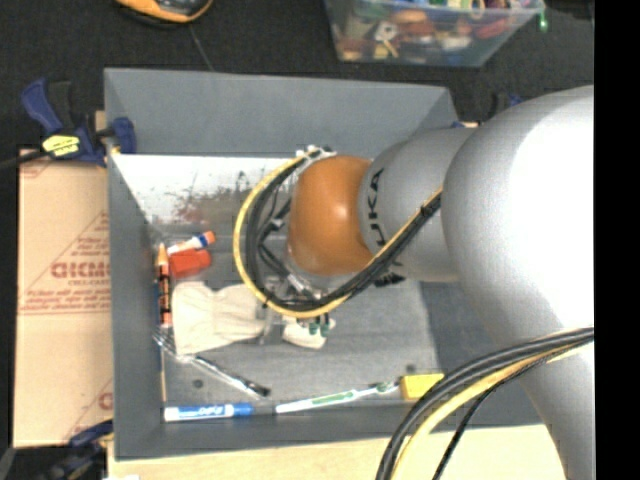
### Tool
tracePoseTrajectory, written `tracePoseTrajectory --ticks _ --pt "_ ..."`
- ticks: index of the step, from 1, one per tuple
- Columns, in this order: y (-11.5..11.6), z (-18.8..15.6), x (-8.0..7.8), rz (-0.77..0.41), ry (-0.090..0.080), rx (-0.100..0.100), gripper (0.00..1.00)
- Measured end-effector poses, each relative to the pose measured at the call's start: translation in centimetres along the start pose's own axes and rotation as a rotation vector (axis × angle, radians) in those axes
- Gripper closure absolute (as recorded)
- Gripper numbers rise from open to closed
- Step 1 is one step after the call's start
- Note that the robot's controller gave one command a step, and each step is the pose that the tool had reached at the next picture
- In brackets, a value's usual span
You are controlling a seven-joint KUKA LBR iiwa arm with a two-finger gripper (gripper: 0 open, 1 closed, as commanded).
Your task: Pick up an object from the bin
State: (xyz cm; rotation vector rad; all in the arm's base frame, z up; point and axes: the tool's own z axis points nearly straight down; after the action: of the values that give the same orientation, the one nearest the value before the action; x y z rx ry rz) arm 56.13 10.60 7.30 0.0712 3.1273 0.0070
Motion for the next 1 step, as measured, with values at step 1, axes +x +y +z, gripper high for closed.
tracePoseTrajectory --ticks 1 --pt "-0.10 -2.88 0.19 -0.001 0.007 0.002 1.00"
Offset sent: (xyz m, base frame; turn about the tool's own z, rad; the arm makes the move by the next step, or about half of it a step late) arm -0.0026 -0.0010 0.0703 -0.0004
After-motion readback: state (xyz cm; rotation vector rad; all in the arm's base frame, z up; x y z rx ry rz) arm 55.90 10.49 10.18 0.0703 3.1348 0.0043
